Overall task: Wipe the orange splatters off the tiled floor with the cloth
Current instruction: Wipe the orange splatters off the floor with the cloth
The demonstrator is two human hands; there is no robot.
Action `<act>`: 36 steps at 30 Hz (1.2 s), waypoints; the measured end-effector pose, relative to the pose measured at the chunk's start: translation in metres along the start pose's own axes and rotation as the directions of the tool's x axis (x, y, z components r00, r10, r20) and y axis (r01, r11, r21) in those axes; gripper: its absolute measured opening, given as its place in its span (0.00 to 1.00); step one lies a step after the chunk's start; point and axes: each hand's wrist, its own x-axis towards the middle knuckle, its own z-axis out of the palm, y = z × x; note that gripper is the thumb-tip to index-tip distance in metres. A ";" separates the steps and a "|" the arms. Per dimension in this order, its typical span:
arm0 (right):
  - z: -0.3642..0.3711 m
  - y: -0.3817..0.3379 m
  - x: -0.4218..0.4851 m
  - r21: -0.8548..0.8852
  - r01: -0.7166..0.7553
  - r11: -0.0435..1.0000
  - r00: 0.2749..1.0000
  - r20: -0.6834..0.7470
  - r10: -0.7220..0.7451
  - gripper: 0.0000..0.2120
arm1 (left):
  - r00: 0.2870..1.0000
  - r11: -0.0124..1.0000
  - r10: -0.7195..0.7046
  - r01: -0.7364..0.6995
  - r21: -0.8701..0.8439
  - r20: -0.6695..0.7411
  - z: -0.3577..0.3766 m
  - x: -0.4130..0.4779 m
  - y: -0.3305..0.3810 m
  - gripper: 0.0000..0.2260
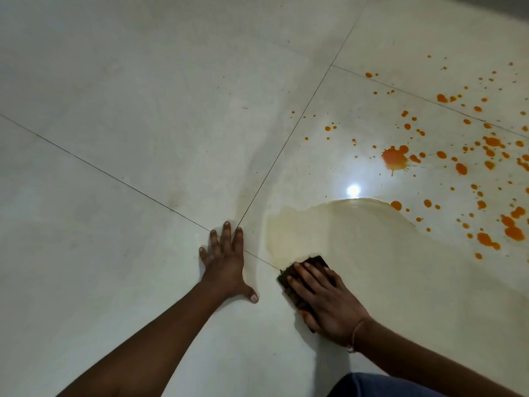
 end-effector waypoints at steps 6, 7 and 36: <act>-0.010 0.003 0.026 0.047 0.095 0.994 0.995 -0.020 -0.095 0.32 | 1.000 1.000 0.005 -0.005 -0.023 -0.022 0.006 -0.002 0.001 0.72; -0.015 -0.002 0.042 0.056 0.109 0.993 0.993 -0.047 -0.106 0.32 | 1.000 1.000 0.011 -0.011 -0.027 -0.025 0.006 -0.004 0.000 0.72; -0.026 0.186 -0.015 0.011 -0.091 0.996 0.988 -0.125 0.091 0.33 | 0.999 0.998 0.045 -0.045 0.049 0.005 -0.016 0.029 0.177 0.68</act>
